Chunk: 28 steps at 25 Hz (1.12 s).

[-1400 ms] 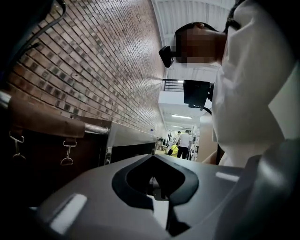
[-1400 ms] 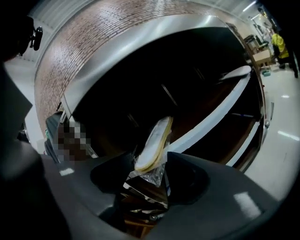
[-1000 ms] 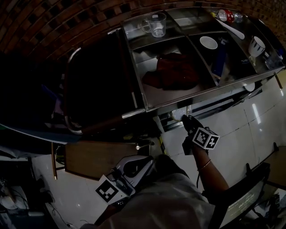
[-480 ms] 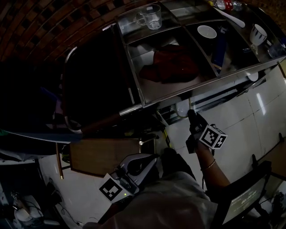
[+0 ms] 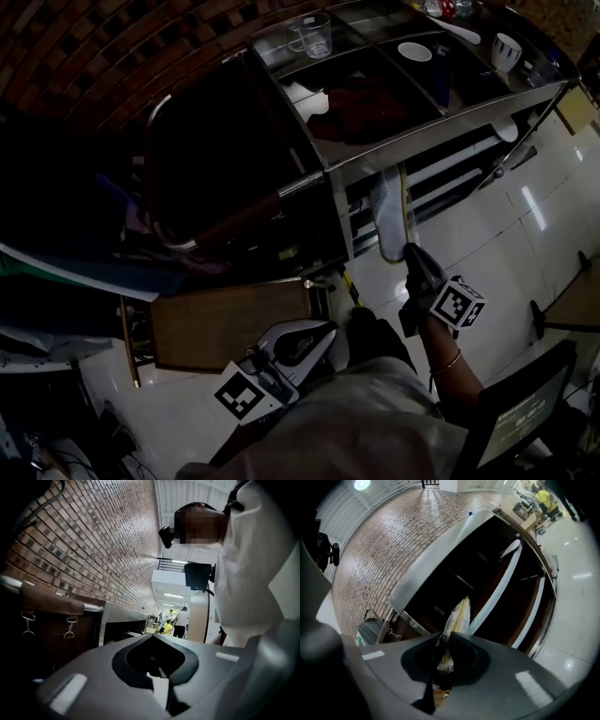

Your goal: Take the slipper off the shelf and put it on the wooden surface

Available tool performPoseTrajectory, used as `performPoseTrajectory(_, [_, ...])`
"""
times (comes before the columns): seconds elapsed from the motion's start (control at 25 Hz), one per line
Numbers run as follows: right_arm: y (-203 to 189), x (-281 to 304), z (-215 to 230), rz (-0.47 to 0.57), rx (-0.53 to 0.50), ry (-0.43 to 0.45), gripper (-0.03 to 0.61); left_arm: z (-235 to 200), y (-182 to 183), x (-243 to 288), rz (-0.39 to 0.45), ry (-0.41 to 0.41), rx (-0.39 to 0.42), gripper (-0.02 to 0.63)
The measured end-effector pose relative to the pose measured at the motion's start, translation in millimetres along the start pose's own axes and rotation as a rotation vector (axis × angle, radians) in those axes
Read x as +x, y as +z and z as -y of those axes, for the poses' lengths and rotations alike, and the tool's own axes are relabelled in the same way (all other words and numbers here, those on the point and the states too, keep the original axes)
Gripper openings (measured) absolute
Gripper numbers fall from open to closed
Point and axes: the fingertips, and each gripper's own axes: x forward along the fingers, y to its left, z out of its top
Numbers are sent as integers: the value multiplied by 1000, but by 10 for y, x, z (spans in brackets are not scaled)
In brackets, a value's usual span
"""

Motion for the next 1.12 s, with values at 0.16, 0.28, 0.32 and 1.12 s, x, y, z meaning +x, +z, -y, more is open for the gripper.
performPoseTrajectory(0.16, [-290, -428, -317, 71, 11, -13, 28, 246, 40, -472, 29, -67, 10, -8])
performPoseTrajectory(0.28, [-550, -724, -567, 122, -8, -15, 28, 466, -40, -860, 35, -131, 5, -8])
performPoseTrajectory(0.32, [-640, -819, -667, 136, -21, -14, 28, 536, -92, -993, 33, -147, 0, -8])
performPoseTrajectory(1.12, [-2002, -1650, -2194, -34, -24, 238, 32, 1248, -167, -2327, 86, 43, 16, -8])
